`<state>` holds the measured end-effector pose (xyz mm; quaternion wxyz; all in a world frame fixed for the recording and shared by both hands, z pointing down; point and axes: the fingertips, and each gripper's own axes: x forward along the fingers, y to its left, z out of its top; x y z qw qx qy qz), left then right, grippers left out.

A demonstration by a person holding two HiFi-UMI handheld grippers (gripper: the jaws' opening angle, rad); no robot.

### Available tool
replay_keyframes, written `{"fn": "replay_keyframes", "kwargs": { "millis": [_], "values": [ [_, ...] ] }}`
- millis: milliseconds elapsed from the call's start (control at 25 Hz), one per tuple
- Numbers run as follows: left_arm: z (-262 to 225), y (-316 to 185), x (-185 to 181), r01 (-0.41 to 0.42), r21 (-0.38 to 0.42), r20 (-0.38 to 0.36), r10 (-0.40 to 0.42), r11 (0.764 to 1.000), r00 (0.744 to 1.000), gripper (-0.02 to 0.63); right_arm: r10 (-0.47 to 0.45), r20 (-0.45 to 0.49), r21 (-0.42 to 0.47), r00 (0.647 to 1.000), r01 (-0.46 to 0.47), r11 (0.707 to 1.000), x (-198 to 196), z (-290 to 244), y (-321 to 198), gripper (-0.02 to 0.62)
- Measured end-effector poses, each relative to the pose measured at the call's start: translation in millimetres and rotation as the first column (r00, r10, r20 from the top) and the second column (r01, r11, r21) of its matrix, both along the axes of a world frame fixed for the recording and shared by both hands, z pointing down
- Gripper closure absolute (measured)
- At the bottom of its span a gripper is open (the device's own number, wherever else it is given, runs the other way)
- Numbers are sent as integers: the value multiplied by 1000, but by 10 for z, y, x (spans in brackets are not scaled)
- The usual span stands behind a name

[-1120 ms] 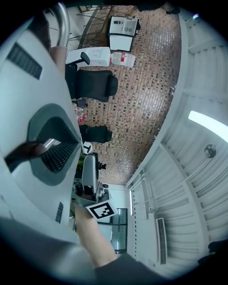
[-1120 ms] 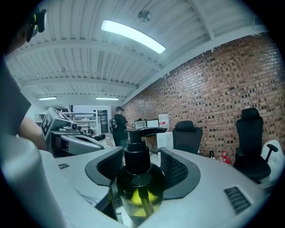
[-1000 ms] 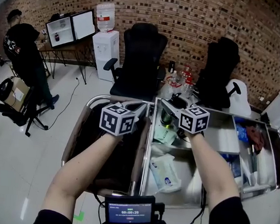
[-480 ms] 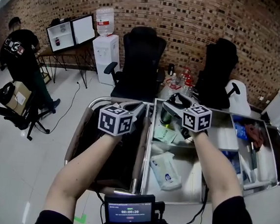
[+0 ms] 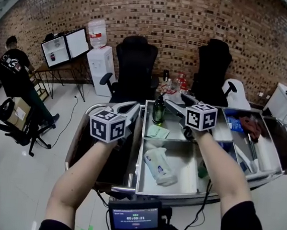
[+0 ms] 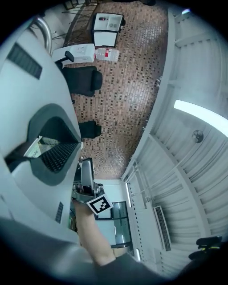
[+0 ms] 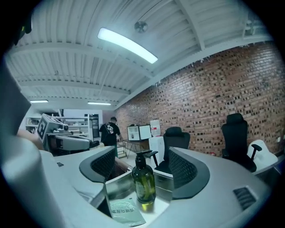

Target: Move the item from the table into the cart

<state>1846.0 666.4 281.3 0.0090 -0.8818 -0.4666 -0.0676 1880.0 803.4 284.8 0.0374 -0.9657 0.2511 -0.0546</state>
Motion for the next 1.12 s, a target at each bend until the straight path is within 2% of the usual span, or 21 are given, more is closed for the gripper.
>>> {"fn": "replay_keyframes", "kwargs": {
  "millis": [120,280,360,480,640,760,840,880,960,1120],
  "values": [
    [-238,135,-519,-18,4,-62,18,1000,998,600,-20,-34,12,999,20,1000,-486,-296,149,252],
    [-499,-55,-1096,-48,-53,-84,43,997,995,600,-14,-84,36,996,17,999,-1095,-718,12,278],
    [-548,-184,-1459,-27,-70,-116,19,997,993,600,-39,-113,52,993,45,998,-1551,-818,-63,446],
    [-604,-411,-1996,-21,-85,-159,8,996,987,600,-47,-153,56,987,56,997,-2252,-897,-157,519],
    [-568,-906,-2623,-68,-72,-163,55,995,985,600,3,-190,33,982,3,999,-3047,-897,-556,529],
    [-643,-1052,-3234,-100,-41,-167,91,994,982,600,31,-178,24,984,-27,999,-3678,-957,-748,529],
    [-584,-911,-3763,-132,-32,-172,125,991,977,600,47,-191,0,980,-47,999,-4229,-903,-657,534],
    [-482,-746,-4013,-146,-32,-176,138,989,975,600,48,-214,-29,976,-56,998,-4498,-809,-510,584],
    [-244,-388,-4393,-160,-42,-190,149,986,970,600,36,-254,-83,966,-59,995,-4921,-564,-157,584],
    [-227,-345,-4990,-141,-55,-207,127,988,970,600,33,-249,-44,968,-46,998,-5675,-582,-17,584]
  ]
}}
